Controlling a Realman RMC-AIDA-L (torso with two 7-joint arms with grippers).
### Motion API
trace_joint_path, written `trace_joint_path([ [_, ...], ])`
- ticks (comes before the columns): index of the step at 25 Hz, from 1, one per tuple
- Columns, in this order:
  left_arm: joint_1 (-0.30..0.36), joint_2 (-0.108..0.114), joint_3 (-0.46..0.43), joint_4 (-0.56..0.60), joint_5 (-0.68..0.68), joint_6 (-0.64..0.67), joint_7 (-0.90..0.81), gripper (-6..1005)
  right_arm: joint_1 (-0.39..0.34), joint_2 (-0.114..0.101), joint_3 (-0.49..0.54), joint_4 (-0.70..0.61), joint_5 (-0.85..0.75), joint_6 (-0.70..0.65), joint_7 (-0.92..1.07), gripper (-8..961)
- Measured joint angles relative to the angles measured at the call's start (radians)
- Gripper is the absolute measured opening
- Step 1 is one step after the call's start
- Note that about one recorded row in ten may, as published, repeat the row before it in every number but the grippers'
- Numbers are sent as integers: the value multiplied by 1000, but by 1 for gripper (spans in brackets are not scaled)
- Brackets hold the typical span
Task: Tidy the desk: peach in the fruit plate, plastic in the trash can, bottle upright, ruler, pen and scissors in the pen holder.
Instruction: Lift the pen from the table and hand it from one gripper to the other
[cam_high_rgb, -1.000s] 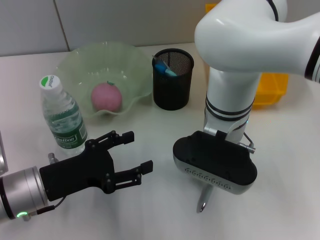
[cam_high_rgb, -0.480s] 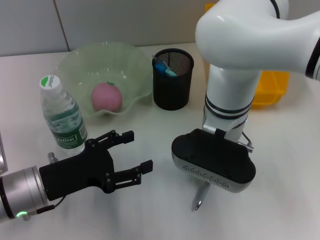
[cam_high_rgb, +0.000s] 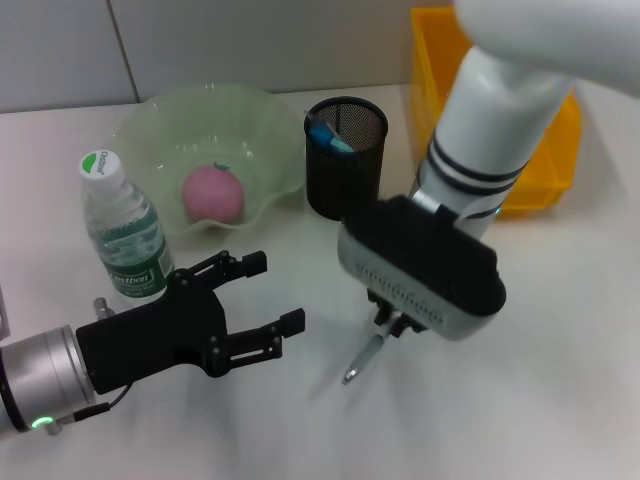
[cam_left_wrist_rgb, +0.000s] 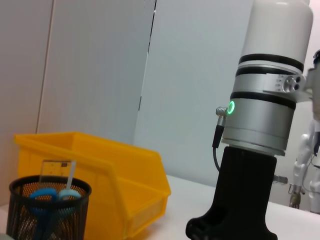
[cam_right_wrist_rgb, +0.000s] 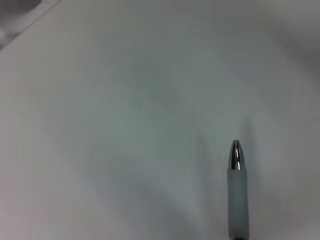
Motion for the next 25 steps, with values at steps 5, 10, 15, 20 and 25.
trace_joint_path([
  [5,-2,0,-1,2,-13,10,0,797,-64,1,138,-59,7,-37,-6,131],
  [10,-4,1,-4,6,-19,24,20,792,-129,2,246,-92,32,-54,-19,131],
  [15,-4,2,-2,7,-30,34,49,722,-191,4,352,-98,40,-62,-35,132],
  [20,-1,2,-1,4,-60,56,83,671,-262,6,437,-100,81,-46,-36,132],
  [25,5,2,-7,-4,-83,90,96,672,-343,8,502,-101,187,-31,-19,133],
])
